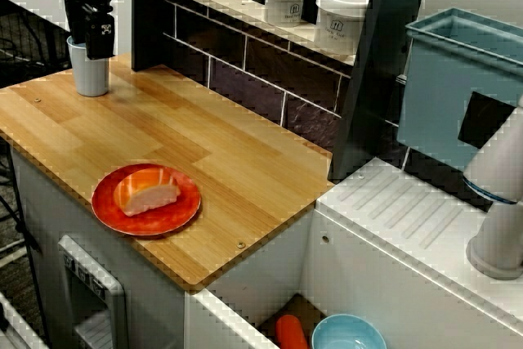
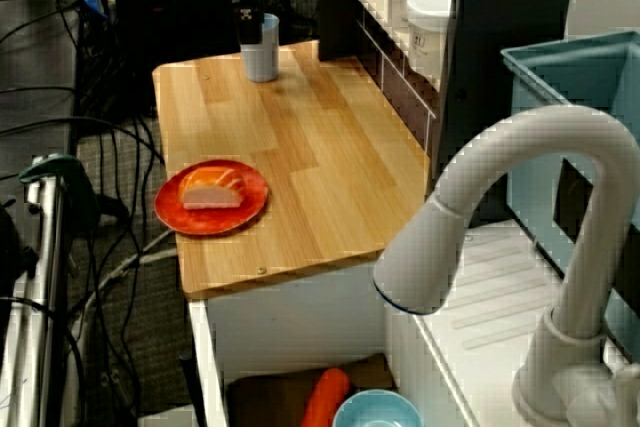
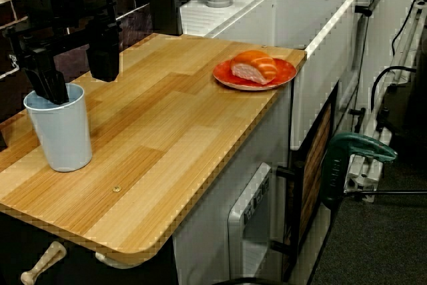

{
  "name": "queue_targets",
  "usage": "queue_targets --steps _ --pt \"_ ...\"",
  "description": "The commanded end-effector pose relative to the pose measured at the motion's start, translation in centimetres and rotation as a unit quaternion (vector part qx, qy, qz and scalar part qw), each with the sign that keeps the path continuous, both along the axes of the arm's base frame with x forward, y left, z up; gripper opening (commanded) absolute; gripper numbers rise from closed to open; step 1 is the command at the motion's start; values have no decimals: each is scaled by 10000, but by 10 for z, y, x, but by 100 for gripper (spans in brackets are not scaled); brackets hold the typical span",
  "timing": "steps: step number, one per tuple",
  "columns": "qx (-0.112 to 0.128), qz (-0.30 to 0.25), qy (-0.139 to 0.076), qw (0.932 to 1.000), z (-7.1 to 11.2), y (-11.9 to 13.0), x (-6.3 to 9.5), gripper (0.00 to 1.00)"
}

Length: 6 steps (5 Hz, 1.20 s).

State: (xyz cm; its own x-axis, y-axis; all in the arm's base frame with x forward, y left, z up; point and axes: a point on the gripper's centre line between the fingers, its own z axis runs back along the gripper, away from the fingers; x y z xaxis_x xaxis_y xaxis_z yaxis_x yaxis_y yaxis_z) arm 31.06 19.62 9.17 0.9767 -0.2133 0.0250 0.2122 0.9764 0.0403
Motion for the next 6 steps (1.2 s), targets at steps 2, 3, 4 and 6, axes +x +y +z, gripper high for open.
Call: queue_targets --steps 2,3,4,6 --pt "258 195 -108 9994 4 -1 10 100" --pt "238 253 -22 9994 1 -1 10 0" --pt "239 179 -17 9996 3 -4 8 0" --pt "145 26 22 9999 8 -15 7 0"
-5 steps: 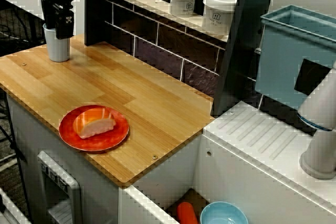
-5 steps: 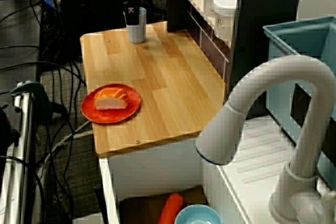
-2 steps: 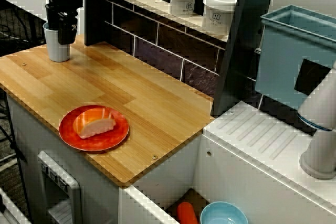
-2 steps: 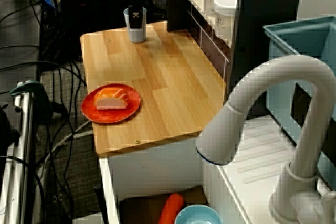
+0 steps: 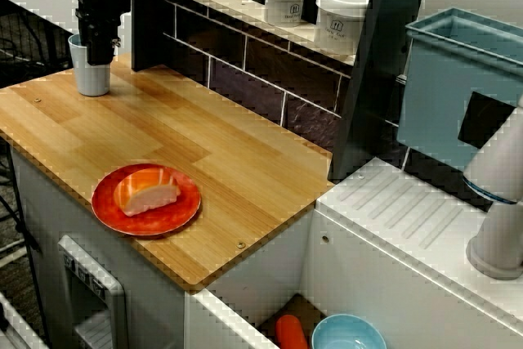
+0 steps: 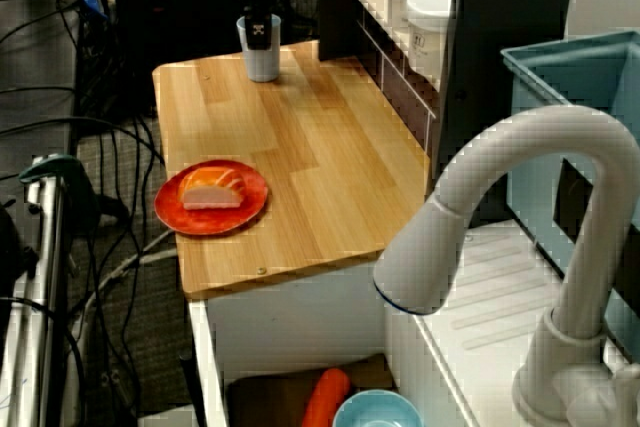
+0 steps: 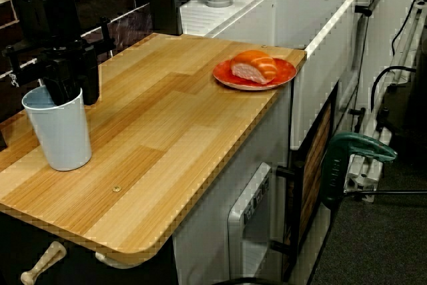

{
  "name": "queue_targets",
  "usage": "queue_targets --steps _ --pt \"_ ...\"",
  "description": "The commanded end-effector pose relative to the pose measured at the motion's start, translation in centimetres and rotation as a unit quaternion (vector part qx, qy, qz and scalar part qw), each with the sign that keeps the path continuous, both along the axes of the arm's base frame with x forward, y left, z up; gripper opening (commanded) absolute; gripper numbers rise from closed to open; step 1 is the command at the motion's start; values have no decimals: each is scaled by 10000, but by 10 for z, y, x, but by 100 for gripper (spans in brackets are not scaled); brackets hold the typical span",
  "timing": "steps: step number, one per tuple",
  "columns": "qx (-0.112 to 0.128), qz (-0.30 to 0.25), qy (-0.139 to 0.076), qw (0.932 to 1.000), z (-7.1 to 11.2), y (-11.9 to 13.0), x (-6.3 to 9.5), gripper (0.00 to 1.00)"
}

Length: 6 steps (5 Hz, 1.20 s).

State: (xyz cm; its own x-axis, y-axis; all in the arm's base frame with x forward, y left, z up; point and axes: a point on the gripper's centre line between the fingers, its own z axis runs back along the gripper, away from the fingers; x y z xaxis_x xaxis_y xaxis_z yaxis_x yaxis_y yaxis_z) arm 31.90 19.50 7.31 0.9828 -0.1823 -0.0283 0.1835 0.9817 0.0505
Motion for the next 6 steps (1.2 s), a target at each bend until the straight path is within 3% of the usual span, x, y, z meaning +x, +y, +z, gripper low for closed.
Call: queue_targets --steps 1,2,5,6 --pt "-54 -269 -304 9992 38 -31 -6 0" --pt "-164 -375 -289 9987 44 -46 -7 0" --pt "-154 -746 -397 9963 47 -109 -8 0" --pt "-53 -796 -419 9959 47 -127 -9 0"
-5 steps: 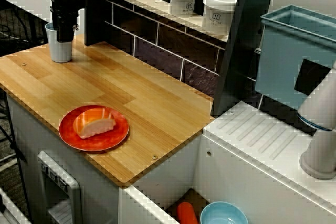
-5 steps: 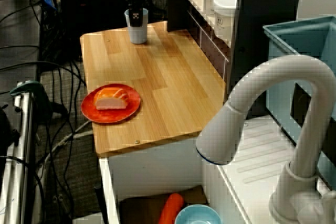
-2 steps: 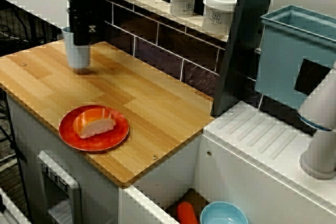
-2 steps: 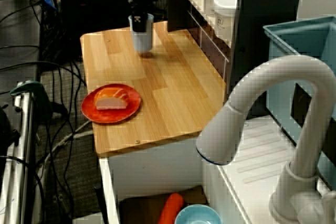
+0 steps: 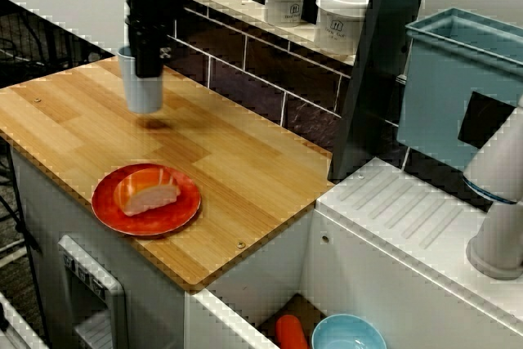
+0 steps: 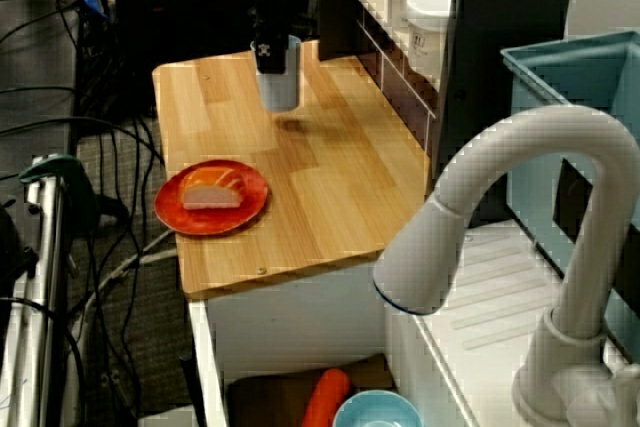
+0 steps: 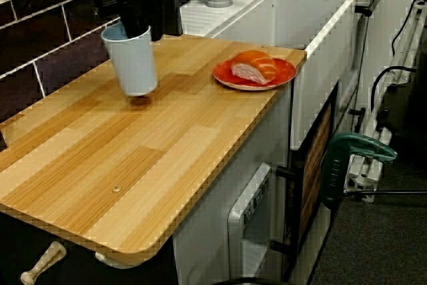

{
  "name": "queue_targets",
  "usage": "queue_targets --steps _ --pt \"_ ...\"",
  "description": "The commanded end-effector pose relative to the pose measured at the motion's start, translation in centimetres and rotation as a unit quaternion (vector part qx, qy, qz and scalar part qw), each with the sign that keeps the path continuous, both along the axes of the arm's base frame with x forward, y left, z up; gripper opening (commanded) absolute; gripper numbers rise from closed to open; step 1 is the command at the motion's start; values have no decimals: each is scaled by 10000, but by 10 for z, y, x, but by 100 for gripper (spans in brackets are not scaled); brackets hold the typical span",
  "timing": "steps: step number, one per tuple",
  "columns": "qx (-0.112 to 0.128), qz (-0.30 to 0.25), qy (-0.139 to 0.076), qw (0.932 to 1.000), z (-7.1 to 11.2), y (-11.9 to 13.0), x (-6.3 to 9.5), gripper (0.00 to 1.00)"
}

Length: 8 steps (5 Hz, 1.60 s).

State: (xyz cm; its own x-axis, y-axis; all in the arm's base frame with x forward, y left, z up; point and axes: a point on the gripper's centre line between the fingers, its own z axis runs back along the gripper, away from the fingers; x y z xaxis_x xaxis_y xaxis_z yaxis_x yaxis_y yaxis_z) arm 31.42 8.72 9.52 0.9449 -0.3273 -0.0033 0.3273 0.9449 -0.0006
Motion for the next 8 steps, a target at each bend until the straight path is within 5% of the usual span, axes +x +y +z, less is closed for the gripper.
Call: queue_targets --steps 1,4,6,7,8 --pt "281 -118 -411 9987 22 -36 -5 0" --pt "623 -310 -486 9964 0 -90 -23 0" --pt "628 -199 -471 9967 2 -89 -24 0" --pt "632 -150 -431 9970 2 -84 -20 100" --pt "580 -101 -362 9976 1 -78 -18 100"
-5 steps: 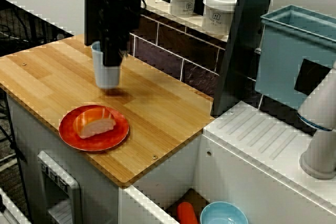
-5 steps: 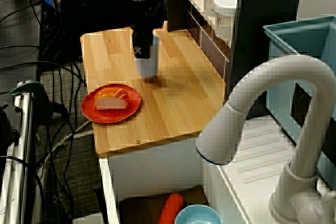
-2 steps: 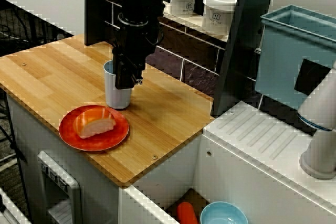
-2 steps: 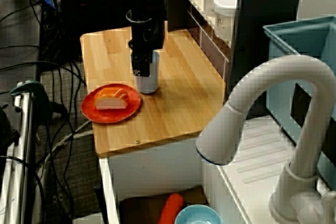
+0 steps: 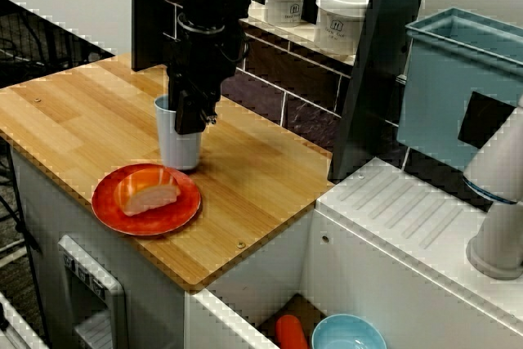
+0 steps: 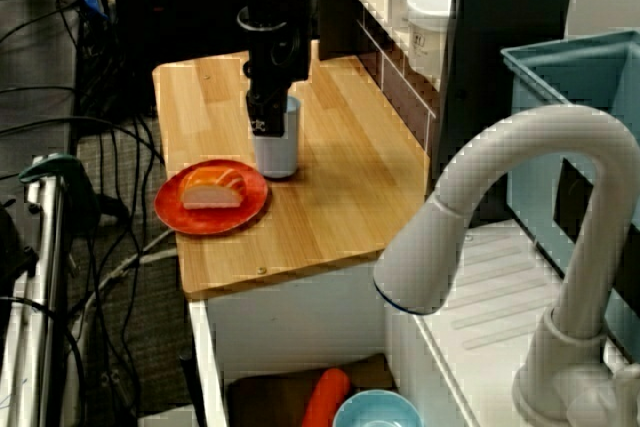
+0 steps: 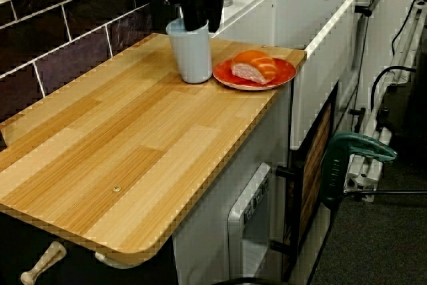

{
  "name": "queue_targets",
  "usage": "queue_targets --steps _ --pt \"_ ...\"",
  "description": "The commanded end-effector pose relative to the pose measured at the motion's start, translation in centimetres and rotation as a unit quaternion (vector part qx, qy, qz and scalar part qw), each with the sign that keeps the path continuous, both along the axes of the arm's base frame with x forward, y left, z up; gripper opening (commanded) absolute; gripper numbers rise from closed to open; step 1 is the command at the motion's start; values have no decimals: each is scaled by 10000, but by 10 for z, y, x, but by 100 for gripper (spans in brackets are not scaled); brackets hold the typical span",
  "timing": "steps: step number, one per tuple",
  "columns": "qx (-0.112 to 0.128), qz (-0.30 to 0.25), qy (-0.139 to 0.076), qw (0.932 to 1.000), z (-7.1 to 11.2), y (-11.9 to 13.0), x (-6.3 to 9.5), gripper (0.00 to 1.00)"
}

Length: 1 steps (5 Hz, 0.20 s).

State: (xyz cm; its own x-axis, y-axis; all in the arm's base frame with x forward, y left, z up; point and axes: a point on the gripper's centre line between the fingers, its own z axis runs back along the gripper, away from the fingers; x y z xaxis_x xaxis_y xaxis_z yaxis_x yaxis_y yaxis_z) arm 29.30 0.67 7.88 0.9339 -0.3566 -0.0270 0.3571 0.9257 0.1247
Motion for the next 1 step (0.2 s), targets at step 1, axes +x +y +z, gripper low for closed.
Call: queue_targets --steps 1 --pt "-118 167 -225 9995 21 9 8 100"
